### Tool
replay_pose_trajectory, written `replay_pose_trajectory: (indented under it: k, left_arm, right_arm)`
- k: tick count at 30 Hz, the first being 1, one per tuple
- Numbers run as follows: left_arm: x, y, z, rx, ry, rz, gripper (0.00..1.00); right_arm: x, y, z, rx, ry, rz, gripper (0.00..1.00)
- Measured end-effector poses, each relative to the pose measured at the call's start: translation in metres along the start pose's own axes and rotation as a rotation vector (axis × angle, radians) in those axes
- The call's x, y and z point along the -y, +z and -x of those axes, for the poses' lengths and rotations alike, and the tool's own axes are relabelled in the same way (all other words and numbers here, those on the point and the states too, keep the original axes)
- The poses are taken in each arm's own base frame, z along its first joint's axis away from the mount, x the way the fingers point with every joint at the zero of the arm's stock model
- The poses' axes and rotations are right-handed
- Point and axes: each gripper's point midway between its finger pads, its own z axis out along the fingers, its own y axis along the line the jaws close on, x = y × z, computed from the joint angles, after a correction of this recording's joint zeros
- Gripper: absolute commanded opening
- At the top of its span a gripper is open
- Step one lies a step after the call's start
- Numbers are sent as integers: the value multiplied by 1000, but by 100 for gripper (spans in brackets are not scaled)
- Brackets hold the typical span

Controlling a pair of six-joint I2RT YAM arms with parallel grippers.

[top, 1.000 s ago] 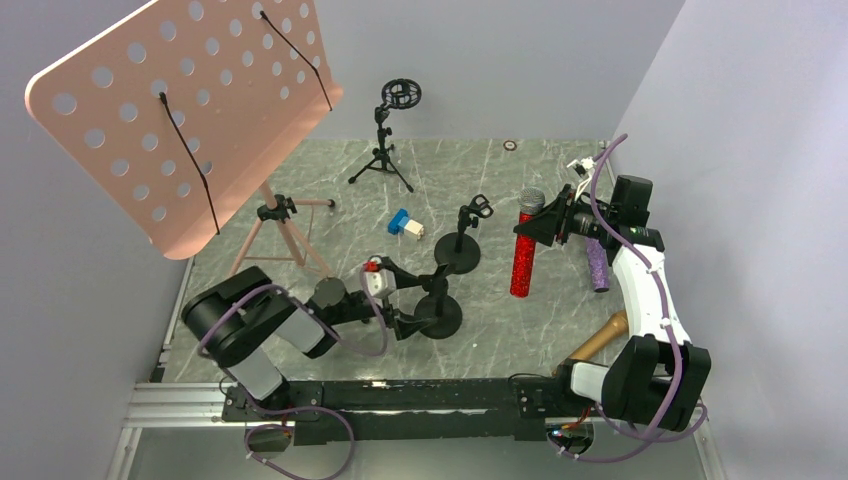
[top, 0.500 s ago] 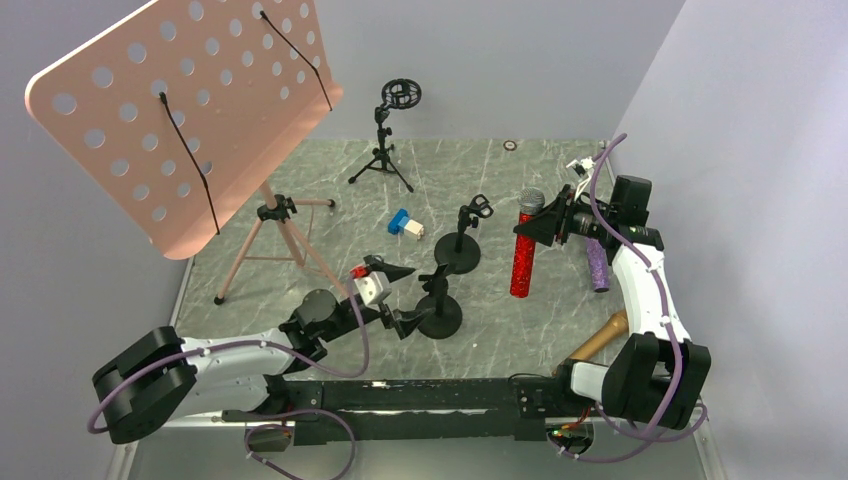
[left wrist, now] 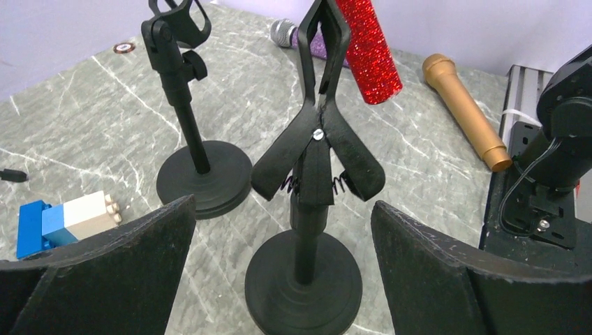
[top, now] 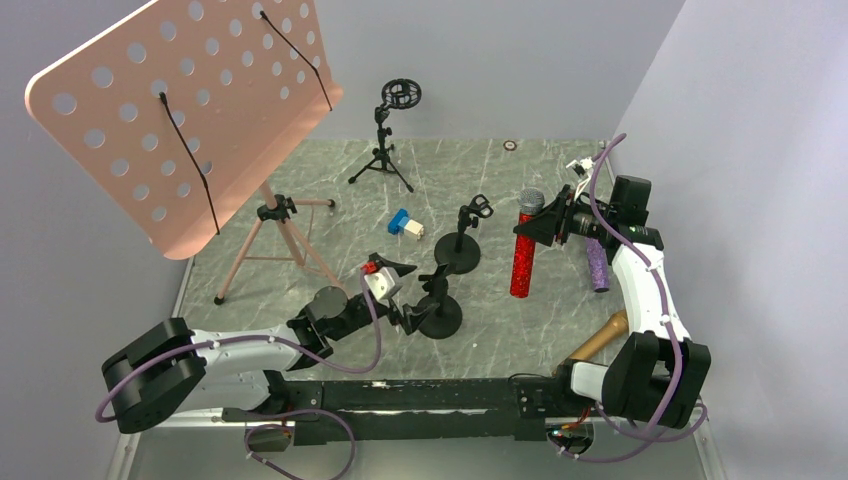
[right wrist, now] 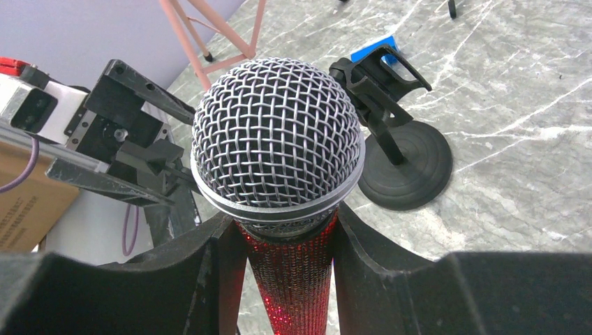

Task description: Attach the microphones to the stand

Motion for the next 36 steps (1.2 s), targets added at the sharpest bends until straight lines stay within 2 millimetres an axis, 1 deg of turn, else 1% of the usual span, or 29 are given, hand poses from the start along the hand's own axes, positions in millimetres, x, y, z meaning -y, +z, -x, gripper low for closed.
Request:
replay_pose_trajectory:
  k: [7, 14, 17, 20, 22, 24, 28, 29, 30, 33, 36]
  left_arm:
    - [7, 3, 11, 38, 2, -32, 99]
    - [10, 7, 23, 68, 2, -40, 99]
    - [11, 10, 29, 79, 0, -42, 97]
    - [11, 12, 30, 82, -2, -43, 85]
    - [12, 13, 28, 76, -5, -44, 75]
    - [12, 14, 27, 71, -6, -46, 68]
    - [13, 14, 25, 63, -9, -52, 48]
    - [14, 14, 25, 62, -7, -55, 41]
    - [15, 14, 24, 59, -6, -58, 37]
    - [15, 14, 22, 48, -4, -60, 31]
    - [16, 14, 21, 43, 1, -67, 29]
  right_arm:
    - [0, 0, 0, 0, -2, 0, 10]
    - [0, 0, 0, 0, -2, 0, 10]
    - [0, 0, 0, 0, -2, 0, 10]
    - [0, 0, 0, 0, -2, 0, 10]
    - [0, 0, 0, 0, -2, 0, 10]
    - [0, 0, 0, 0, -2, 0, 10]
    - [0, 0, 0, 0, -2, 0, 10]
    - [0, 0, 0, 0, -2, 0, 10]
    - [0, 0, 0, 0, -2, 0, 10]
    - [0, 0, 0, 0, -2, 0, 10]
    - [0, 0, 0, 0, -2, 0, 11]
